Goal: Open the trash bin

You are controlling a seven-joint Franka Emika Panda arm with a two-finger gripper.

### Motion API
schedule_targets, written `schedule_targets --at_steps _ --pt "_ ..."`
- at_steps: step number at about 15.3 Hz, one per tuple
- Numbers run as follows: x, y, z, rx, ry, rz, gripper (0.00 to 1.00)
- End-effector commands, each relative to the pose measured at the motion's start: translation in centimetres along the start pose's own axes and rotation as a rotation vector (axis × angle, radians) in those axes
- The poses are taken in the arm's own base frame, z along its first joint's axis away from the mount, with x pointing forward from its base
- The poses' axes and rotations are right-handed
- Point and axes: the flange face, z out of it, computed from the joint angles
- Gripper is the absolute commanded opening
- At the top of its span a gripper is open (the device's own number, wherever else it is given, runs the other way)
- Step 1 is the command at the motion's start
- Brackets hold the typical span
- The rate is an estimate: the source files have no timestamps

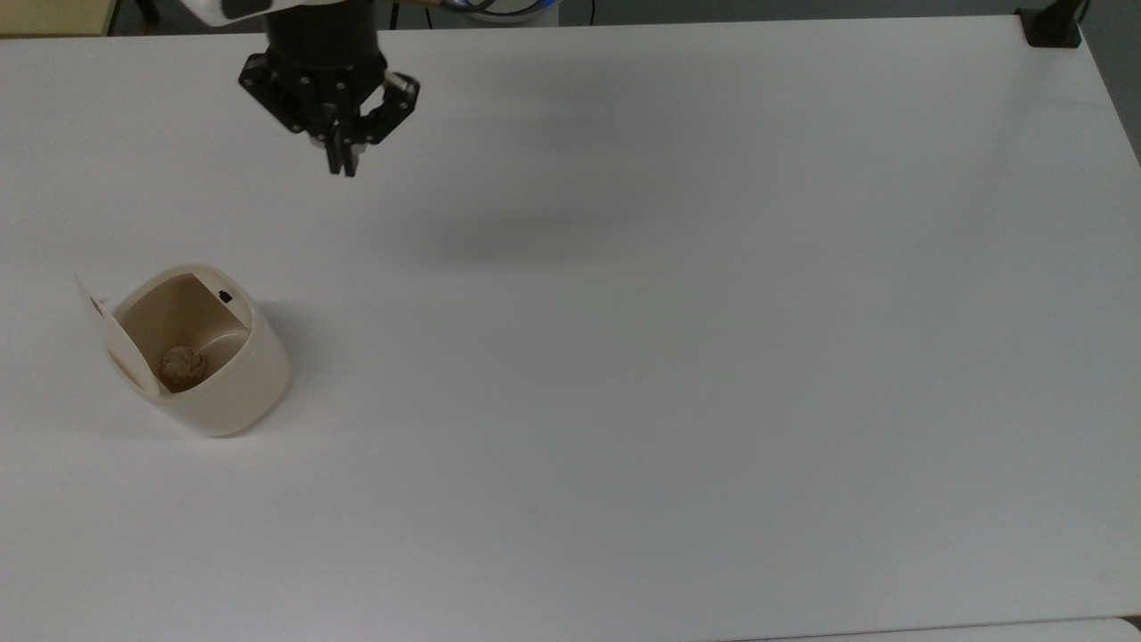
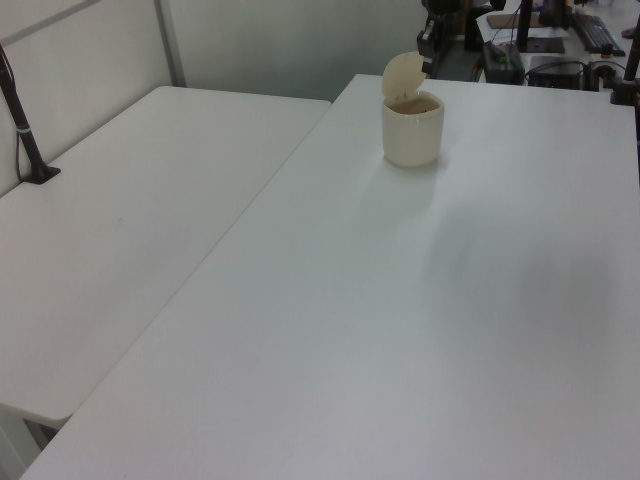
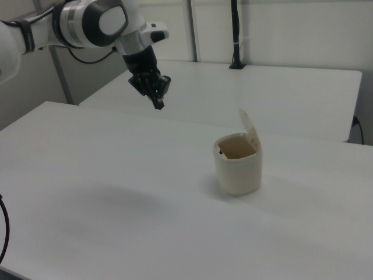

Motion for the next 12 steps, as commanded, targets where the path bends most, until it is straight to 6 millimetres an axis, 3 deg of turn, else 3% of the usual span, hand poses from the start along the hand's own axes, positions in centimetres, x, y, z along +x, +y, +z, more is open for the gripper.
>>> schedule_targets --at_steps 1,4,5,7,12 --pt "-2.5 -1.2 -2.1 0.007 -0.069 -0.087 0.11" --pt "-3.2 -2.4 -2.4 0.014 -0.107 -0.102 0.29" --pt "-3.2 -2.4 -2.4 0.014 -0.110 -0.102 0.45" --pt "-3.2 -2.4 -2.3 0.003 -0.111 -0.096 1.00" --pt "-3.7 -2.1 -2.0 0.000 -0.147 -0.080 1.00"
